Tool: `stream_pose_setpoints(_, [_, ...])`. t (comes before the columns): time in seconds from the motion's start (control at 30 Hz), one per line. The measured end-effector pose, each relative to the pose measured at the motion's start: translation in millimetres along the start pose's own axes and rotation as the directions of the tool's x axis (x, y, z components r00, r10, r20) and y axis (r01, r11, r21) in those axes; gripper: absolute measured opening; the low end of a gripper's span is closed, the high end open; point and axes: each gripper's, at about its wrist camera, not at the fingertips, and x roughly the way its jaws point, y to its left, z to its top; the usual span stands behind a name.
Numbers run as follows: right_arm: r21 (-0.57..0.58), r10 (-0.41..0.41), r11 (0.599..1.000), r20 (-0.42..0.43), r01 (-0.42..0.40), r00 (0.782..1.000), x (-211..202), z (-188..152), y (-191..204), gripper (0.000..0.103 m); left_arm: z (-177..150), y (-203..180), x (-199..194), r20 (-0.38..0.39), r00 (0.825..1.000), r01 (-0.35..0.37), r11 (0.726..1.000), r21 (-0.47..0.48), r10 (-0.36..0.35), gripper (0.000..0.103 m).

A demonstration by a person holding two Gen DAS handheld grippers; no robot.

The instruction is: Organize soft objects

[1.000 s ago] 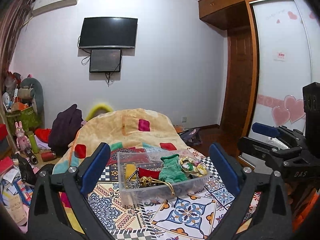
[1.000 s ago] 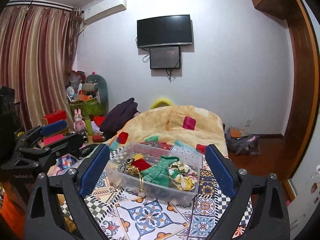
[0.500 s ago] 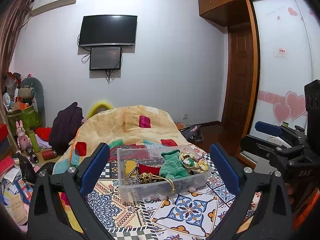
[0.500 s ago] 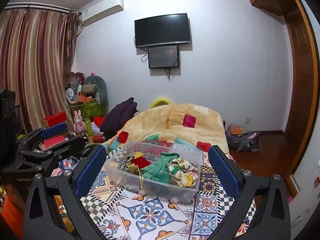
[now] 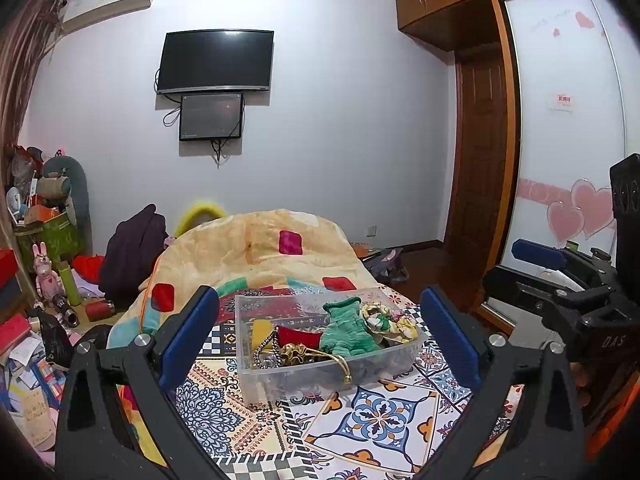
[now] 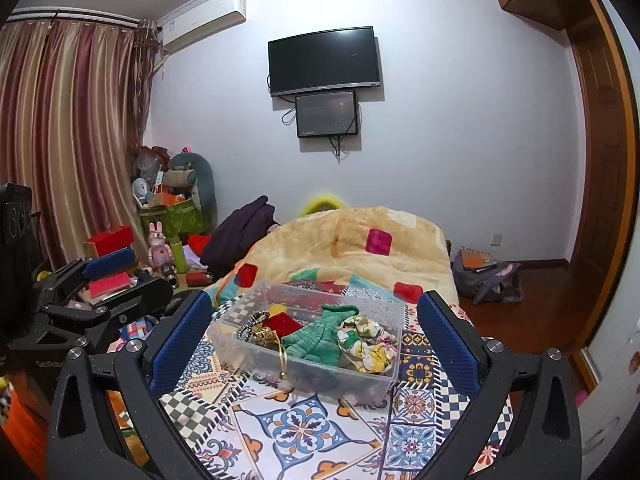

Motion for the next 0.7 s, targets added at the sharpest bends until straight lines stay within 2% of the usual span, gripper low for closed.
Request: stream_pose_setpoints(0.7, [0.001, 0.0, 1.0, 0.002, 0.0, 1.0, -4.0, 0.4, 3.0, 0.103, 0.3, 1.5, -1.9, 0.001, 1.0, 0.003, 1.0, -0.003, -0.003, 0.102])
